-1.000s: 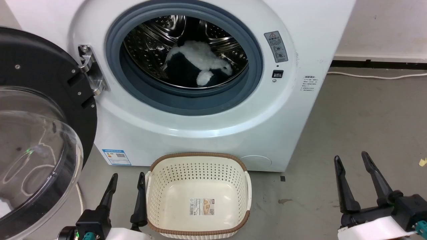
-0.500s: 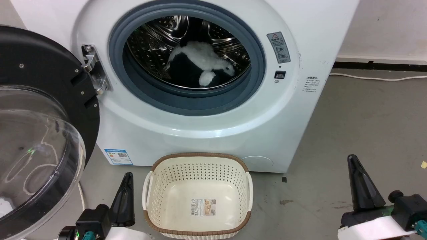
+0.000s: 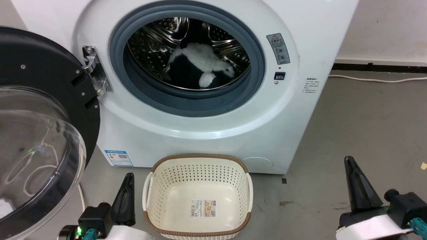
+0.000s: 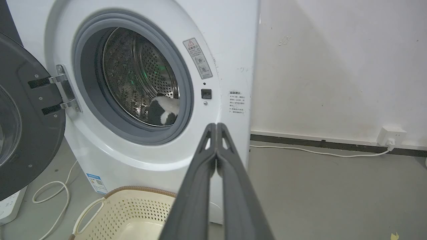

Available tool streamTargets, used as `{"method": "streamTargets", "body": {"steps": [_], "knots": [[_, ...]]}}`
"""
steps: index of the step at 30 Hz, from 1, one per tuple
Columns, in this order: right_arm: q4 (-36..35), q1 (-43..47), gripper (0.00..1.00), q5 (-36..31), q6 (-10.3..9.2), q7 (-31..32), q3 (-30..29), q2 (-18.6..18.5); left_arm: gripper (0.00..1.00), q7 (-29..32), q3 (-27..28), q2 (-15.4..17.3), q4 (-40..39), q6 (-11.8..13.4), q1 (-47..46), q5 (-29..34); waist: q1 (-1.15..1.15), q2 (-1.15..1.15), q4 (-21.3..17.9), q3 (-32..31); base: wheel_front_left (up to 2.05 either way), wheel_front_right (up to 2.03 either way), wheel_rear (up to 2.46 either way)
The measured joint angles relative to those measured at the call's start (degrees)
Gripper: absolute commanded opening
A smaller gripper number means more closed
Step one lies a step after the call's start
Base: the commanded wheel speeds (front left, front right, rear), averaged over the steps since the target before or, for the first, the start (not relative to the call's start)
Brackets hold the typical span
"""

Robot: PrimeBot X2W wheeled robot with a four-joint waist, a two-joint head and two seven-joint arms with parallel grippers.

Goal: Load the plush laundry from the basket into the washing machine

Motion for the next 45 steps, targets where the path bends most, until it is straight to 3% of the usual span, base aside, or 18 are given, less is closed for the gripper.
{"method": "streamTargets", "body": {"steps": [45], "knots": [[0.4, -0.1, 0.00, -2.1, 0.00, 5.2, 1.0, 0.0, 0.00, 5.3, 0.2, 0.0, -1.7, 1.2, -0.3, 3.2, 0.00, 0.00, 0.1, -1.0, 0.00, 0.00, 0.00]]}}
